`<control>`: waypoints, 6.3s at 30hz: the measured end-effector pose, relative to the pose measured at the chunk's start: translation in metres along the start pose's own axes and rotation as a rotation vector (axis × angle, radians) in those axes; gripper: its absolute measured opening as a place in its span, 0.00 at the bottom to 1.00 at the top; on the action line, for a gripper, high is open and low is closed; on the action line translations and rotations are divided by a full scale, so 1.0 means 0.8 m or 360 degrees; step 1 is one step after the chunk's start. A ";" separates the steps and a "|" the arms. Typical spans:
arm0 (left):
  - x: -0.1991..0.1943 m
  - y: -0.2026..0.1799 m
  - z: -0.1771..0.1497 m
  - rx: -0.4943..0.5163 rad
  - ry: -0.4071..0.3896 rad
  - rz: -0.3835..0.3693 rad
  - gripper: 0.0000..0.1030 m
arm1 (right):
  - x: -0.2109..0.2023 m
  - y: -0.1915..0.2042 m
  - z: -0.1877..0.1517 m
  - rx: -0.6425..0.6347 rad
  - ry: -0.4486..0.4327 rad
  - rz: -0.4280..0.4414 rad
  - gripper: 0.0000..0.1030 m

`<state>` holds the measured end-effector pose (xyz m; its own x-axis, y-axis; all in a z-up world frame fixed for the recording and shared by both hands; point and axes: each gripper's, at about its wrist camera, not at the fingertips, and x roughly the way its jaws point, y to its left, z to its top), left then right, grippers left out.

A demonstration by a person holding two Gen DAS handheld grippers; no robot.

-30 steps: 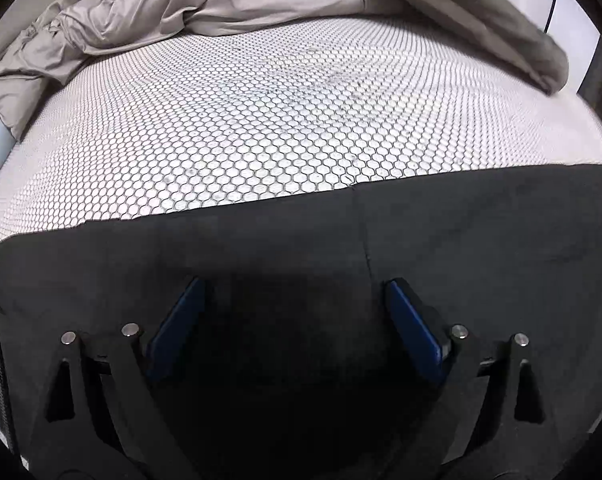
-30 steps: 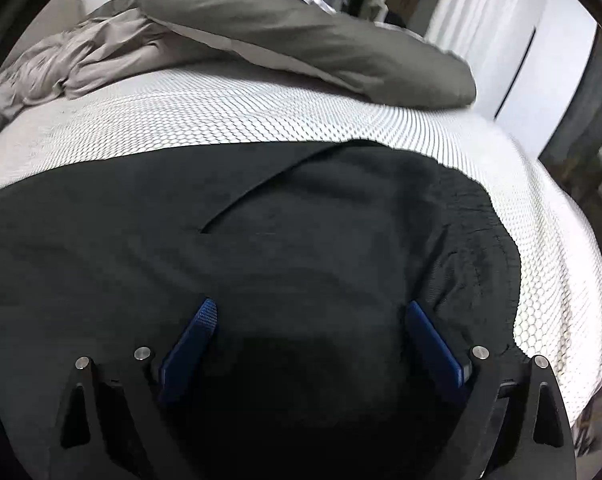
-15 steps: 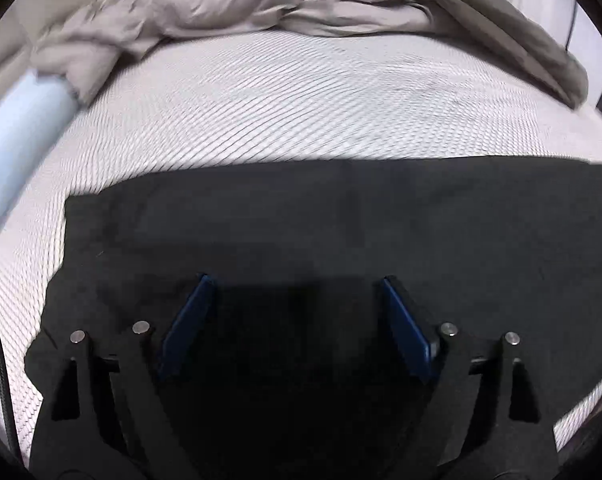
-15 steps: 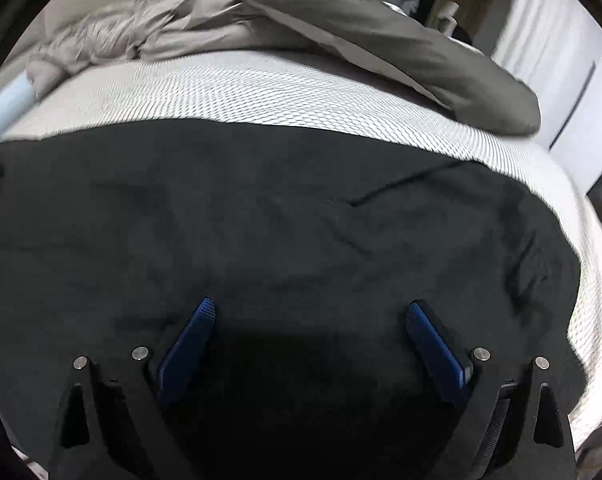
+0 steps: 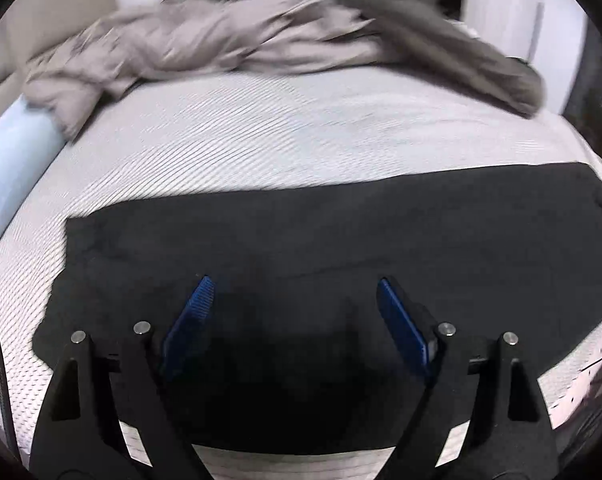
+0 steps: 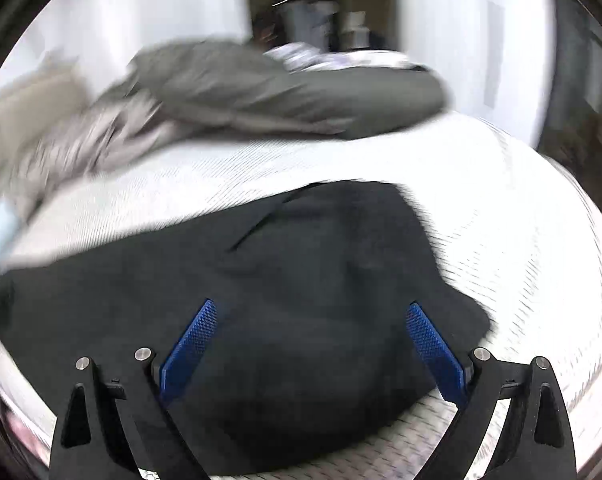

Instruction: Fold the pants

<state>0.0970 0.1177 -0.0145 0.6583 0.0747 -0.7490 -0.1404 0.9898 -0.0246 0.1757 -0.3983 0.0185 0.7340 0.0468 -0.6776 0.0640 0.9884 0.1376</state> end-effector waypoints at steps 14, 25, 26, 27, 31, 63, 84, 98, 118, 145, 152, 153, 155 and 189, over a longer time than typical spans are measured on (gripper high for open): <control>0.064 -0.150 -0.031 0.0213 0.0226 -0.0231 0.83 | 0.053 -0.185 -0.035 0.0912 0.0038 0.0440 0.34; 0.074 -0.130 -0.024 0.0215 0.0230 -0.0230 0.84 | 0.028 -0.218 -0.054 0.0918 0.0091 0.0308 0.25; 0.074 -0.130 -0.024 0.0213 0.0230 -0.0228 0.84 | 0.022 -0.229 -0.057 0.0992 0.0081 0.0413 0.34; 0.076 -0.126 -0.023 0.0213 0.0230 -0.0228 0.84 | 0.017 -0.237 -0.061 0.1052 0.0067 0.0504 0.41; 0.077 -0.126 -0.022 0.0214 0.0231 -0.0225 0.84 | 0.012 -0.259 -0.080 0.1199 0.0091 0.0726 0.50; 0.031 -0.059 0.006 -0.0231 0.0096 -0.0340 0.85 | -0.075 0.177 -0.057 -0.0516 0.0322 0.1233 0.67; 0.123 -0.222 0.024 -0.0215 0.0473 -0.1045 0.59 | -0.007 0.032 -0.056 -0.0392 0.0332 0.0519 0.74; 0.115 -0.231 0.048 -0.0343 0.0281 -0.1047 0.07 | 0.037 0.080 -0.062 -0.0412 0.0403 0.0527 0.78; 0.075 -0.047 0.005 -0.0468 0.0226 -0.0560 0.30 | 0.039 0.154 -0.063 -0.0496 0.0537 0.0684 0.78; 0.044 -0.251 -0.016 0.0480 0.0195 -0.0710 0.37 | 0.015 0.285 -0.111 -0.0904 0.0274 0.0609 0.46; 0.025 -0.204 -0.038 0.0455 0.0176 -0.0814 0.36 | 0.011 0.225 -0.114 -0.0899 0.0240 0.0443 0.50; 0.020 -0.201 -0.040 0.0456 0.0173 -0.0807 0.36 | 0.010 0.212 -0.111 -0.0842 0.0258 0.0426 0.55; 0.018 -0.198 -0.035 0.0457 0.0169 -0.0783 0.36 | 0.010 0.197 -0.098 -0.0734 0.0291 0.0473 0.59; 0.133 -0.207 0.075 0.0369 0.0176 -0.0561 0.36 | 0.135 0.312 -0.032 -0.0838 0.0453 0.0458 0.56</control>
<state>0.2347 -0.0311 -0.0506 0.5514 -0.2737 -0.7880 0.2569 0.9545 -0.1518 0.2537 -0.1430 -0.0387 0.4604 0.2846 -0.8408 -0.4998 0.8659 0.0194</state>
